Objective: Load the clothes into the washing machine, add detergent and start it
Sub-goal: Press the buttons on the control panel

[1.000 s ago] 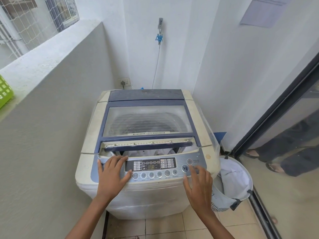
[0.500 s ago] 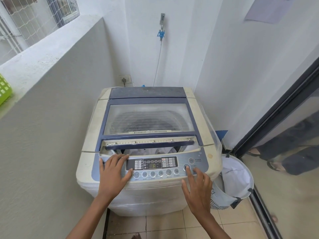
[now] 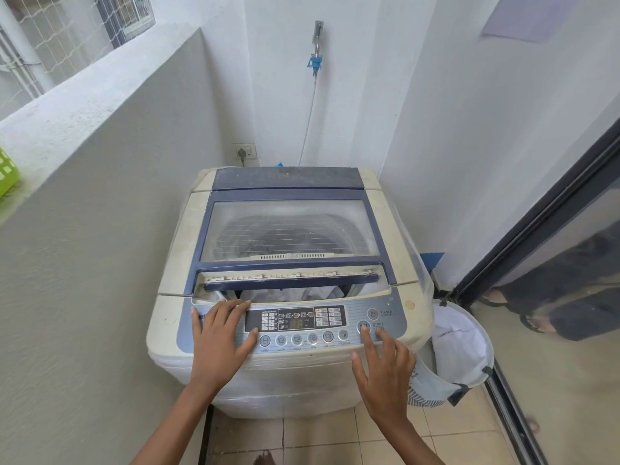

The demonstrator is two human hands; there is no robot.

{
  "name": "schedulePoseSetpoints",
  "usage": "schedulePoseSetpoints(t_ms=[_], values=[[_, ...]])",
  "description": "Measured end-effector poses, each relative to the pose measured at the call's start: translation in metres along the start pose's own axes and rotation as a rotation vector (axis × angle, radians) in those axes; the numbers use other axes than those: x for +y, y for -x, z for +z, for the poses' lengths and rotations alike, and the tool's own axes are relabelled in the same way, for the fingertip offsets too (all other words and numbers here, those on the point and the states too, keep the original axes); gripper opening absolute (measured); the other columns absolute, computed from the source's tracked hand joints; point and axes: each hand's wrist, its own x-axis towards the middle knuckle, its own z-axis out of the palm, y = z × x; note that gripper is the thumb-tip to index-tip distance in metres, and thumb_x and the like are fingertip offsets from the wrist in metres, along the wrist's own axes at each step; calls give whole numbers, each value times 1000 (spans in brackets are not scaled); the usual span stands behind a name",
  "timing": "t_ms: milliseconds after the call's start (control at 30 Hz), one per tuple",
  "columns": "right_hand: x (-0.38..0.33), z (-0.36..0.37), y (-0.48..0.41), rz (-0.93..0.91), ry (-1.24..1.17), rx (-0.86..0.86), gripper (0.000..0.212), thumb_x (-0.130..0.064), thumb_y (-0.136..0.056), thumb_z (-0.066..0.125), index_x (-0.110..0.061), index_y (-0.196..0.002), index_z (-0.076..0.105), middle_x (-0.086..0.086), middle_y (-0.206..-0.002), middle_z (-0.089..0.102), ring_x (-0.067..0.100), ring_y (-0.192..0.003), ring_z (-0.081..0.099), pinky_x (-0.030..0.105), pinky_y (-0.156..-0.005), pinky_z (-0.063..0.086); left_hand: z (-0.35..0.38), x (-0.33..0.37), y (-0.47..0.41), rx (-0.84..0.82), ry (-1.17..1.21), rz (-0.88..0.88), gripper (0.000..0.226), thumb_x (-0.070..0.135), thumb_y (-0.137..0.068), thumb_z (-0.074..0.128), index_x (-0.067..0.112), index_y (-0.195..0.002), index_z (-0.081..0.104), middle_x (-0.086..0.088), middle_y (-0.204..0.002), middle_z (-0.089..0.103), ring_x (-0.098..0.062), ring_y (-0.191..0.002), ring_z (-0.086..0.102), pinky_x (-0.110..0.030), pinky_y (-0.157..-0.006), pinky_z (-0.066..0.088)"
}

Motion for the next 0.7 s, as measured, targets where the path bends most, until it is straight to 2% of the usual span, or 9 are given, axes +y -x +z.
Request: schedulePoseSetpoints(t_ms=[400,700], values=[[1,3,0,3,-6,25,50,-48,-97,18,-21,-128,46,8,-116,45,26,-101,43,45,-89,32,2,1,0,1,1,-1,55,57,-81,35,27,-123,55,4,-125,57,-20,-122,50,-54,-115,7],[1,6,0,-9,6,61,51,-49,-96,19,-19,-126,47,9,-117,44,28,-101,43,49,-91,32,2,1,0,5,0,-1,54,56,-82,35,28,-124,54,6,-125,56,-19,-122,49,-52,-115,4]])
